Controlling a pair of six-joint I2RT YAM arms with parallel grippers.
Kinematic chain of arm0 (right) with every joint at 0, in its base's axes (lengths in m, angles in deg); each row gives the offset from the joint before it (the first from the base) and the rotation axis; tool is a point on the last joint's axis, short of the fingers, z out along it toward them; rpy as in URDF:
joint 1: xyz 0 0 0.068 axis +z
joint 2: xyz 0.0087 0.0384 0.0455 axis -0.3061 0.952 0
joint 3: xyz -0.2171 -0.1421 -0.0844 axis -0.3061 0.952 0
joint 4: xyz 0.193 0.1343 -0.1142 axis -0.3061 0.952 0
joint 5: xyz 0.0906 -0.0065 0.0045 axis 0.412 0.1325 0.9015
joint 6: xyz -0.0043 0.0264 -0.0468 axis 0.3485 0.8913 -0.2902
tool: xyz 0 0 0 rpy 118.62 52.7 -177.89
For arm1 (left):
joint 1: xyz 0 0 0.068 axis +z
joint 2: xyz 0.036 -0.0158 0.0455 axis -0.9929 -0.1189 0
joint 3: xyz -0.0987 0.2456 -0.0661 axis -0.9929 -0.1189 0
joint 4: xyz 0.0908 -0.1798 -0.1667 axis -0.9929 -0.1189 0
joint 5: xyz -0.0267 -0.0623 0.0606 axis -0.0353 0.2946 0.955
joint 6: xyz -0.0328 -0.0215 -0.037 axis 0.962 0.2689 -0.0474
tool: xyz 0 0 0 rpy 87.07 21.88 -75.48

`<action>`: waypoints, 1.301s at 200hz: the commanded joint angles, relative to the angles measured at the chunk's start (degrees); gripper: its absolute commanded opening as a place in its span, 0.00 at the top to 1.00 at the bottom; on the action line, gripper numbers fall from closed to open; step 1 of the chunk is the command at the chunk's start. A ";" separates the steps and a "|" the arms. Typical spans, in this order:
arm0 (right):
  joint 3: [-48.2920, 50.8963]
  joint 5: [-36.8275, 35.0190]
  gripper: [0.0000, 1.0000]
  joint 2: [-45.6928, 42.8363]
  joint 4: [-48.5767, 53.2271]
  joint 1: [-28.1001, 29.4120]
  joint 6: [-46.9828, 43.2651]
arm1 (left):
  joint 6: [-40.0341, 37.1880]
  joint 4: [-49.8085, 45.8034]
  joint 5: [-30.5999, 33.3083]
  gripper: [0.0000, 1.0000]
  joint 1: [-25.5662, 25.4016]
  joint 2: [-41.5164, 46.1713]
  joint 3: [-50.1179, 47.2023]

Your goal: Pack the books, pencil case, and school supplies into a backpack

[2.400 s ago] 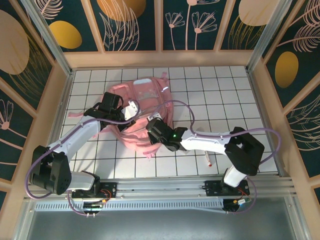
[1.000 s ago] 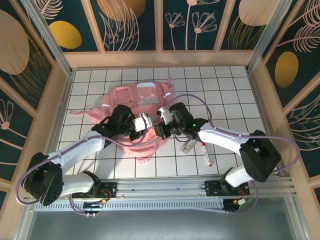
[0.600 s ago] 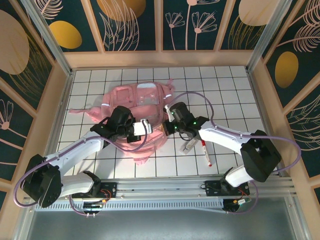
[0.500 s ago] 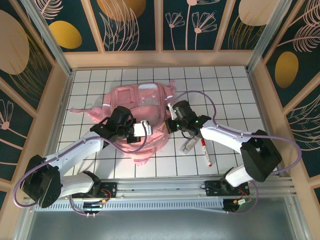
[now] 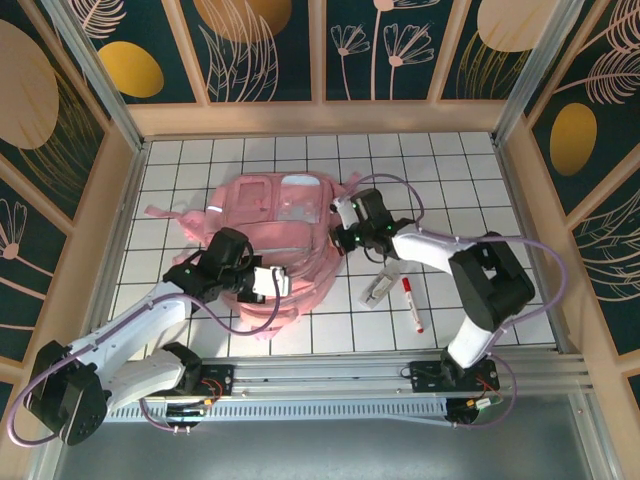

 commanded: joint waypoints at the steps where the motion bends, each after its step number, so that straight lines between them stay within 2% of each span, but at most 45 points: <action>1: -5.79 -7.51 1.00 5.96 -3.89 -6.55 -0.92 | -2.52 -12.39 -5.37 1.00 0.01 2.49 -2.43; 25: -9.39 -4.68 1.00 9.49 -2.78 -7.37 0.85 | -1.92 -12.35 -5.09 1.00 0.01 3.15 -2.45; 54: -9.93 -7.37 1.00 8.89 -2.45 -7.74 3.12 | -1.65 -13.29 -7.86 1.00 0.01 2.99 -1.38; 58: -10.15 -6.96 0.98 8.79 -2.13 -7.82 3.09 | -1.44 -13.24 -7.70 1.00 0.09 2.99 -1.38; 72: -10.88 -5.42 0.80 7.83 -0.68 -7.87 2.77 | 0.73 -11.40 -7.09 1.00 0.01 3.70 -1.41; 88: -10.41 -4.56 0.64 4.51 0.93 -7.81 3.31 | 10.10 -5.32 -6.33 1.00 0.01 5.01 -0.13; 95: -9.52 -5.94 0.55 2.25 1.57 -7.88 3.63 | 16.72 -1.39 -4.65 0.91 0.01 5.49 0.80; 100: -8.74 -7.69 0.50 0.35 2.21 -7.87 3.88 | 21.59 1.24 -2.78 0.70 0.01 5.69 1.70; 107: -7.43 -11.08 0.39 -2.41 2.82 -7.92 4.26 | 27.66 4.54 -0.04 0.48 0.02 5.80 3.19; 114: -5.90 -14.80 0.24 -5.31 3.23 -7.90 4.96 | 31.46 6.71 2.01 0.34 0.02 5.73 4.56; 118: -5.05 -17.56 0.04 -6.99 3.34 -7.87 5.59 | 32.33 7.49 2.72 0.30 0.01 5.52 5.25; 121: -4.43 -19.58 0.01 -8.12 3.35 -7.87 6.14 | 32.52 7.95 2.92 0.28 0.02 5.21 5.78; 136: -0.83 -28.19 0.01 -13.67 1.67 -8.31 9.50 | 28.35 7.12 1.73 0.25 0.01 1.73 8.34; 156: 1.84 -31.55 0.01 -19.21 1.75 -10.12 17.59 | 20.72 1.97 4.76 0.29 0.02 -7.74 13.27; 162: 2.17 -30.10 0.01 -20.38 2.03 -10.79 18.24 | 18.97 0.46 6.02 0.30 0.05 -10.47 14.80; 176: 2.23 -22.49 0.01 -22.10 1.69 -12.06 13.74 | 14.72 -2.12 8.49 0.31 0.02 -15.05 16.96; 193: 0.54 -19.76 0.02 -22.42 4.20 -12.05 10.88 | 11.85 -2.04 10.01 0.29 0.02 -16.65 16.91; 216: -0.37 -16.74 0.04 -22.71 6.67 -12.06 8.95 | 12.68 2.17 13.35 0.28 0.07 -17.32 14.76; 242: 1.62 -15.75 0.06 -23.96 5.28 -12.09 8.31 | 14.58 4.86 14.10 0.30 0.07 -19.69 14.34; 260: 2.89 -11.06 0.08 -24.17 4.07 -12.10 6.61 | 15.73 6.93 13.41 0.32 0.05 -21.73 14.35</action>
